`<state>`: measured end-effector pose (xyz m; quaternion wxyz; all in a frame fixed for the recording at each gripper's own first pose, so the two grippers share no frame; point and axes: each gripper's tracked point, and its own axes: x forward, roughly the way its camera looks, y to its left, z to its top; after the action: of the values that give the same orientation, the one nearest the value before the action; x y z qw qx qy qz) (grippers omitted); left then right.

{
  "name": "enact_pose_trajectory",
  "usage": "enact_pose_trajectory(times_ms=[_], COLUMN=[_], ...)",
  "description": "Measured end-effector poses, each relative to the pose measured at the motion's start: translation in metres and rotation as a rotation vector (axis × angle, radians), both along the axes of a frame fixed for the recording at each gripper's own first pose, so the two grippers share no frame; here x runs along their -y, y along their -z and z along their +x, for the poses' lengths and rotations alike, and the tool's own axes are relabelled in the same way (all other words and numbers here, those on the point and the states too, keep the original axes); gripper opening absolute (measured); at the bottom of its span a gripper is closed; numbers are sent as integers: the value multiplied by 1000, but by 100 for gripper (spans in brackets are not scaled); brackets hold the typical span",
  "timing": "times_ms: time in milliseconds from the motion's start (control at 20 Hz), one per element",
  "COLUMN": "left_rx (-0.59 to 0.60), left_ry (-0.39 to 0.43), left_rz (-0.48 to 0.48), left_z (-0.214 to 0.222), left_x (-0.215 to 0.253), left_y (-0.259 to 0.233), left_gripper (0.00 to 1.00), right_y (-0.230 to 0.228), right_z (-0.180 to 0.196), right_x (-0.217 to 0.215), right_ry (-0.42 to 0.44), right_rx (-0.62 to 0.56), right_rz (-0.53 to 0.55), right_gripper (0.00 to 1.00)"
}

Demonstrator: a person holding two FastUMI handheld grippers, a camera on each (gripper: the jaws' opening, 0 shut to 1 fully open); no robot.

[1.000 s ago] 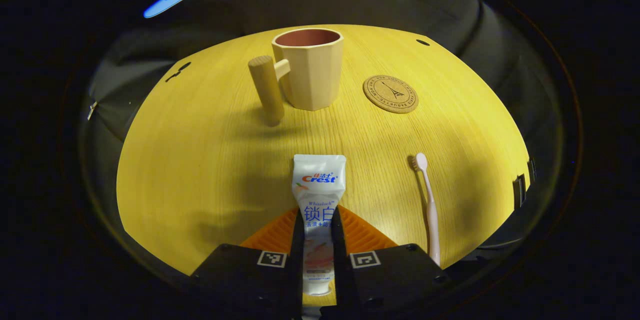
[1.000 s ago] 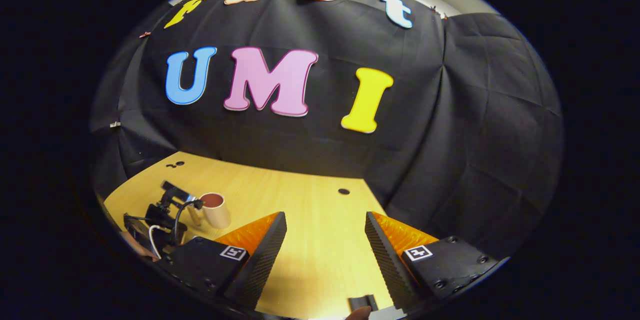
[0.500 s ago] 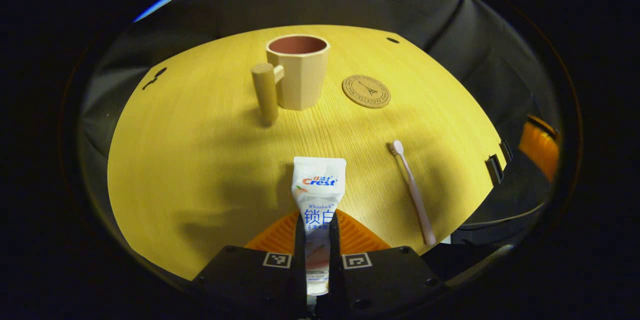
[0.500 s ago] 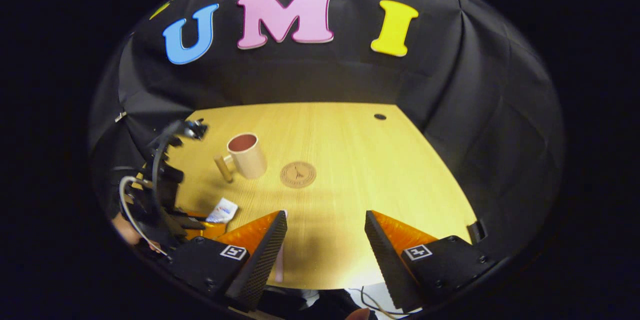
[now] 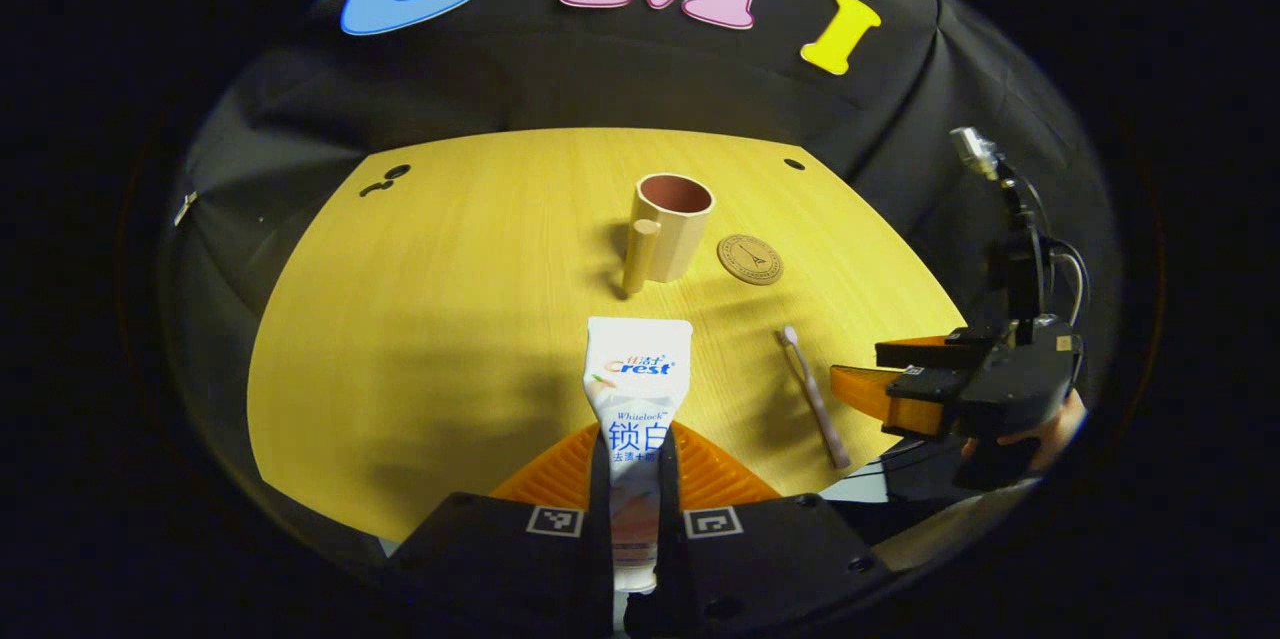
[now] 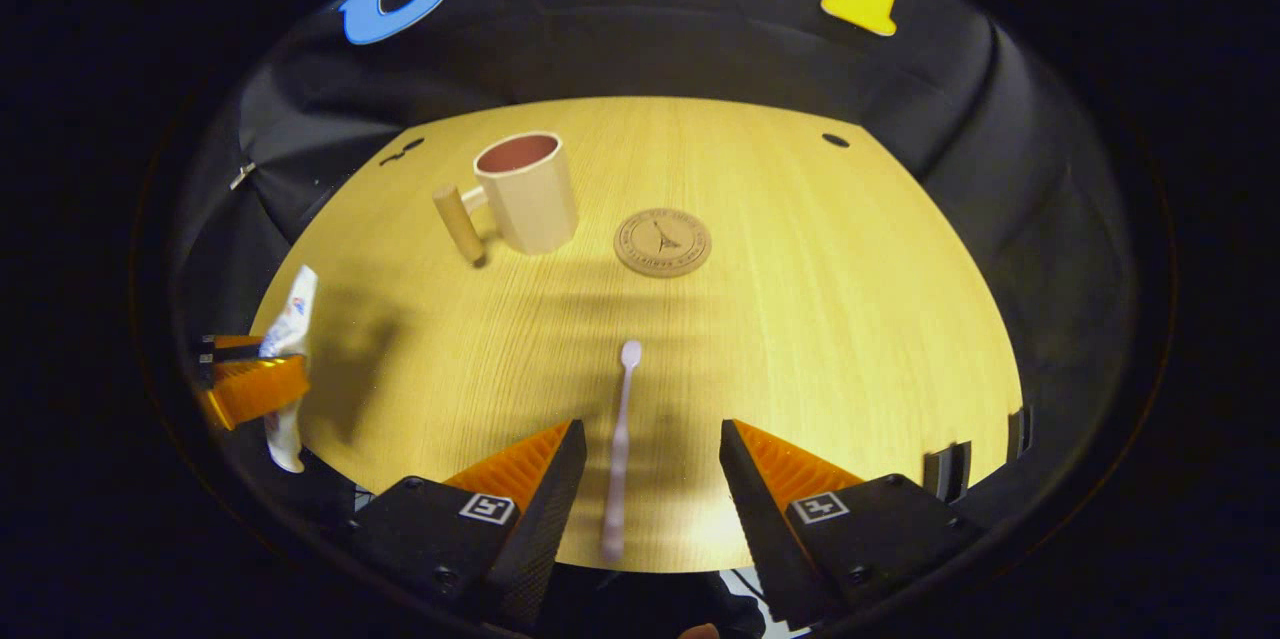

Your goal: Put the toothbrush and toothpaste on the desktop into the cup, then pick up the cup and place it on the coaster on the desktop.

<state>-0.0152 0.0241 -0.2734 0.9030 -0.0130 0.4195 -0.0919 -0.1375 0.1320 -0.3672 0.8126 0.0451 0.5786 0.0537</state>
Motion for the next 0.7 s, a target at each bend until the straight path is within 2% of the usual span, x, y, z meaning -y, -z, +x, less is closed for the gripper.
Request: enact_pose_trajectory(times_ms=[100,250,350,500,550,600,650,700], left_rx=[3,-1,-5,-9,-6,-2,0,2], left_ry=[-31,-68,-101,-137,-144,-151,-158,-167], left_rz=[2,-16,-40,-54,-54,-53,-58,-68], left_z=[-11,-26,-36,-48,-53,-54,-55,-55], left_x=[-13,-23,-27,-34,-35,-37,-37,-36], left_y=[-2,0,1,5,6,7,10,11], left_gripper=[22,22,22,22,22,22,22,22], right_y=[16,33,39,45,43,44,46,44], right_z=[-1,-5,-8,-3,-2,-3,-3,-3], right_x=[-8,-15,-23,-28,-29,-29,-30,-30], right_ry=[-5,9,15,-42,-52,-59,-58,-50], right_rx=[-45,-105,-140,-139,-133,-150,-162,-179], right_rz=[5,4,17,6,5,6,9,4], right_gripper=[79,61,56,54,17,25,25,15])
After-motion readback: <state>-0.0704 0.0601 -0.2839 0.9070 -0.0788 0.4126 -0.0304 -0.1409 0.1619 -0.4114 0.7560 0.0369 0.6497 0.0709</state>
